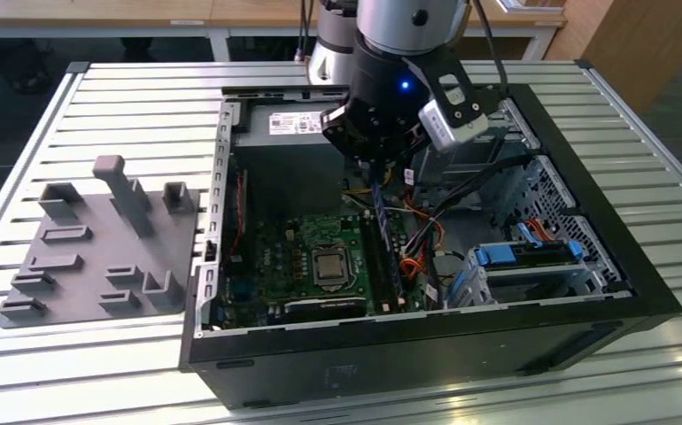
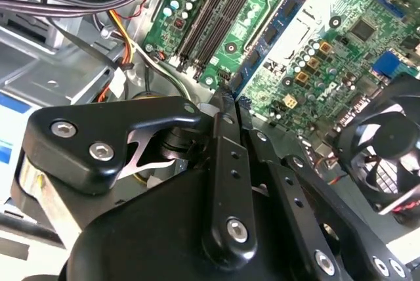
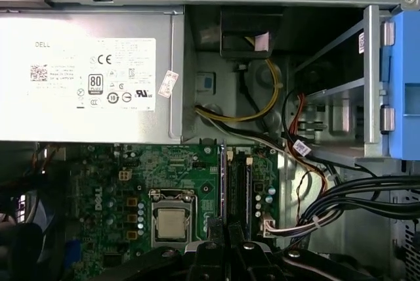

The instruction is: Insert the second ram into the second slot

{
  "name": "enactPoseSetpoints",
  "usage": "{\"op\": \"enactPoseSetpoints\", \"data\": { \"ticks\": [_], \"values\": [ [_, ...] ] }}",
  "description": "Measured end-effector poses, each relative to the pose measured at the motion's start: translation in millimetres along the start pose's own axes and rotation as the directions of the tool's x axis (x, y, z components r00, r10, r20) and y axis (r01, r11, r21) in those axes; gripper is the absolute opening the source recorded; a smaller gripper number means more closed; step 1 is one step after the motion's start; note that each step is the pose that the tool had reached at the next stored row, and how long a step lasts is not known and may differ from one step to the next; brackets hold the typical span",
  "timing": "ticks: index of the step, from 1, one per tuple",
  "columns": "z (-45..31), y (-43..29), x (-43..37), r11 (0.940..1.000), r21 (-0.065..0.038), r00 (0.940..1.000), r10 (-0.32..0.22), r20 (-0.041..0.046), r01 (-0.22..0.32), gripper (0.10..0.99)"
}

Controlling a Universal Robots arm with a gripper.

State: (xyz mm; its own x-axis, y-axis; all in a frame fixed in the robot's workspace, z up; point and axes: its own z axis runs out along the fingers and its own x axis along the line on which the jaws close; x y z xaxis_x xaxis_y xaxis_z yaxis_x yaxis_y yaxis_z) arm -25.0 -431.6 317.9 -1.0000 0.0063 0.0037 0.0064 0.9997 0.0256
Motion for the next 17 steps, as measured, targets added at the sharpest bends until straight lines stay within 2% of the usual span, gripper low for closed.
{"op": "enactPoseSetpoints", "data": {
  "ticks": [7,12,17],
  "values": [
    [3.7,-1.1,-0.2,1.0000,0.001,1.0000,-0.001,-0.0017,0.001,0.137],
    [12.7,-7.4,-0.4,1.0000,0.001,1.0000,-0.005,-0.0074,0.005,0.137],
    [21.6,-7.7,-6.8,1.0000,0.001,1.0000,-0.003,-0.0076,0.003,0.137]
  ]
}}
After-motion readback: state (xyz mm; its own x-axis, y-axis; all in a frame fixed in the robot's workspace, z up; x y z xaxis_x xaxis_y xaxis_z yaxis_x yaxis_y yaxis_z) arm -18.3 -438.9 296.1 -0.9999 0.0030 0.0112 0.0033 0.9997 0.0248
